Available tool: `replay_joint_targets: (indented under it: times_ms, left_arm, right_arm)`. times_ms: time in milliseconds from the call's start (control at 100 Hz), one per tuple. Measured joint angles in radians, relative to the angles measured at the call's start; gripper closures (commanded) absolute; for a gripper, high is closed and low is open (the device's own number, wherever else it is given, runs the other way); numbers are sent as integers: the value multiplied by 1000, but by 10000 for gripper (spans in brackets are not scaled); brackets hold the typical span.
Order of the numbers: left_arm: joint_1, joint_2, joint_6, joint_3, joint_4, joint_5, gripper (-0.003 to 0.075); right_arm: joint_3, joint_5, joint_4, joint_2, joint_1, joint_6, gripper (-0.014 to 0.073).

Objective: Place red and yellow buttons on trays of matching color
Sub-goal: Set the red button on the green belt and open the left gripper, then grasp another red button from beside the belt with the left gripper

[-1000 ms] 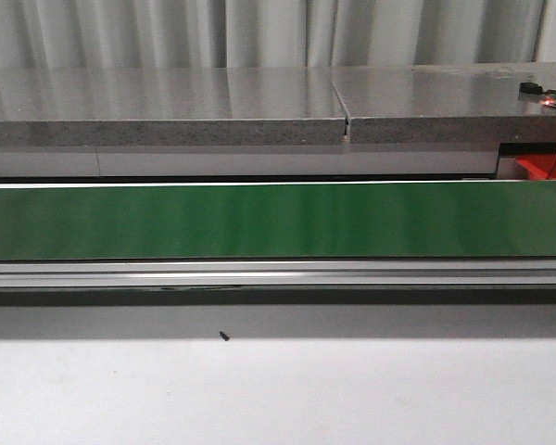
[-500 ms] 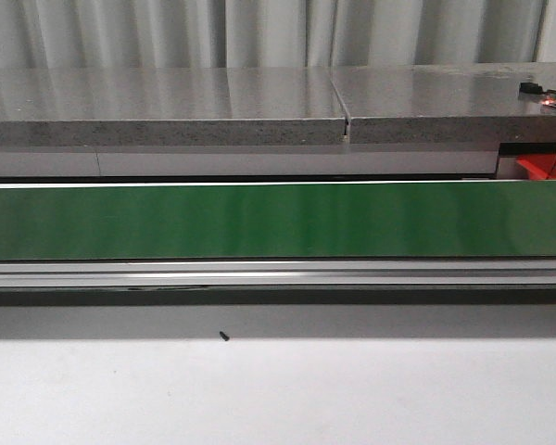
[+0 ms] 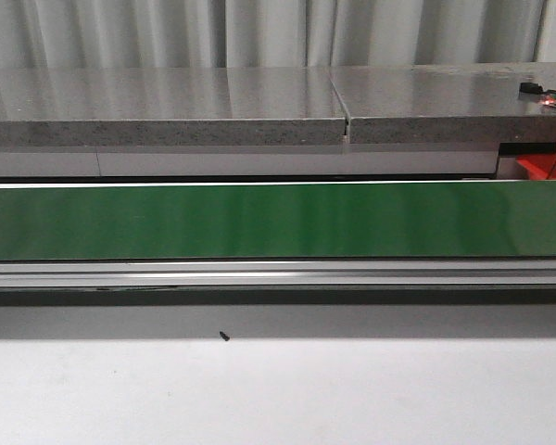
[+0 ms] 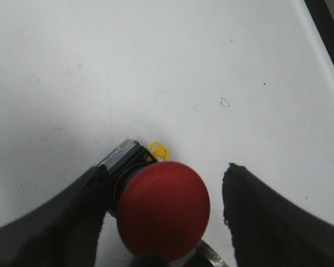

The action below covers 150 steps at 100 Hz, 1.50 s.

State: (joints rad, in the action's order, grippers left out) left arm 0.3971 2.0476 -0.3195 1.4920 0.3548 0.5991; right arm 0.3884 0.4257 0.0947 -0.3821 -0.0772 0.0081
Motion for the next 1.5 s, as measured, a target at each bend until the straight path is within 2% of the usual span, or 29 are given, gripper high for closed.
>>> replay_joint_targets:
  times_ms: [150, 270, 540, 810, 1220, 1500]
  left_arm:
    - [0, 0, 0, 0, 2, 0, 570]
    - [0, 0, 0, 2, 2, 0, 620]
    - [0, -13, 16, 1, -10, 49, 624]
    - [29, -143, 89, -11, -77, 134, 624]
    - [49, -428, 195, -212, -72, 134, 624]
    - [19, -478, 228, -226, -68, 181, 624]
  right_arm:
    - [0, 0, 0, 0, 0, 0, 660]
    - [0, 0, 0, 0, 0, 0, 660]
    - [0, 0, 0, 0, 0, 0, 660]
    - [0, 0, 0, 0, 0, 0, 660]
    - [0, 0, 0, 0, 0, 0, 660]
    - [0, 0, 0, 0, 0, 0, 660]
